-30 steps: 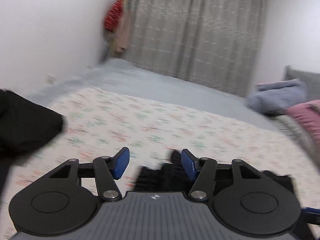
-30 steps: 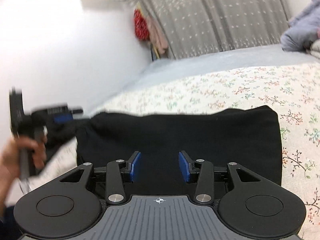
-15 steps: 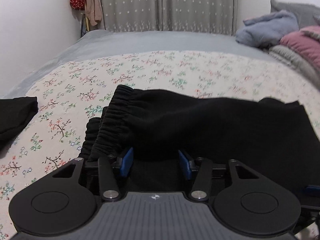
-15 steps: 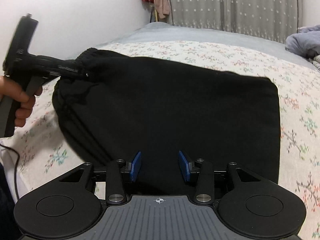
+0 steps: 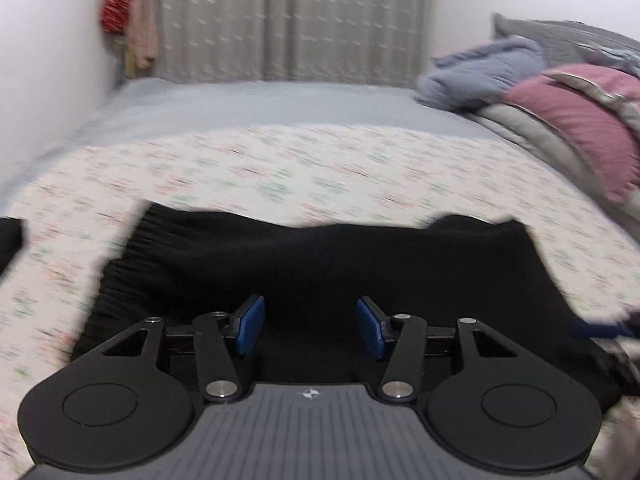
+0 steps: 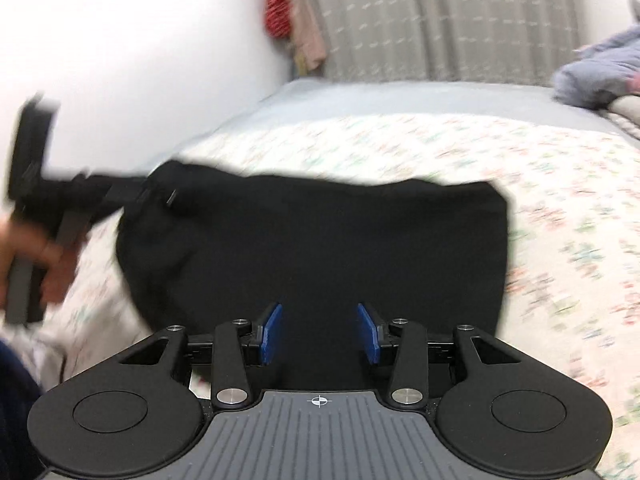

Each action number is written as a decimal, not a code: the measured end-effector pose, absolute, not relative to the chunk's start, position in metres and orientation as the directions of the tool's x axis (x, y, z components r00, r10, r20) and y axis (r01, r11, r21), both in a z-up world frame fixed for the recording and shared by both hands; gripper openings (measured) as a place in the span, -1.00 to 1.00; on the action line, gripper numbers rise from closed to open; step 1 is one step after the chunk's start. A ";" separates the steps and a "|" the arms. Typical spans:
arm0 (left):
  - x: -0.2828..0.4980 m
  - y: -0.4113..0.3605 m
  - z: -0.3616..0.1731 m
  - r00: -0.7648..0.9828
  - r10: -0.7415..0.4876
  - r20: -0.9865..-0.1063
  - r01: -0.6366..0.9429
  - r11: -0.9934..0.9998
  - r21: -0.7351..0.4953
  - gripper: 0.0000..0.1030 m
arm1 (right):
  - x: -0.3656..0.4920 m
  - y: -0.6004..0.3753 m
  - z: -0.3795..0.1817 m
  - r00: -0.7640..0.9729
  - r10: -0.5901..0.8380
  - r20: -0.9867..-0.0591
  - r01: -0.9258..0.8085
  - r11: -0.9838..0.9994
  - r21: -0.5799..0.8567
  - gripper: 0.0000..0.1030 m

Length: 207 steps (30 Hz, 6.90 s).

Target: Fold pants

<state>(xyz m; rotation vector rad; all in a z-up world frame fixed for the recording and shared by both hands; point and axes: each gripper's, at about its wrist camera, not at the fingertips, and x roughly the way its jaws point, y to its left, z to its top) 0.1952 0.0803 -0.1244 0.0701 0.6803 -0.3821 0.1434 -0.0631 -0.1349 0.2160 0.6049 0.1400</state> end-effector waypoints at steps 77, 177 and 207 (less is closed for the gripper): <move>0.170 0.044 -0.167 0.581 -0.351 -0.734 0.502 0.865 -0.016 0.39 | 0.077 -0.176 -0.214 0.848 0.342 -0.404 0.210 0.484 0.850 0.20; 0.291 0.265 -0.124 0.704 -0.557 -0.442 0.300 0.796 -0.526 -0.63 | 0.161 0.169 -0.116 0.928 0.231 -0.292 -0.287 0.944 -0.165 -0.72; 0.242 0.342 -0.102 0.789 -0.530 -0.309 0.282 0.761 -0.584 0.07 | 0.138 0.136 -0.113 0.823 0.435 -0.364 -0.437 0.896 0.083 0.46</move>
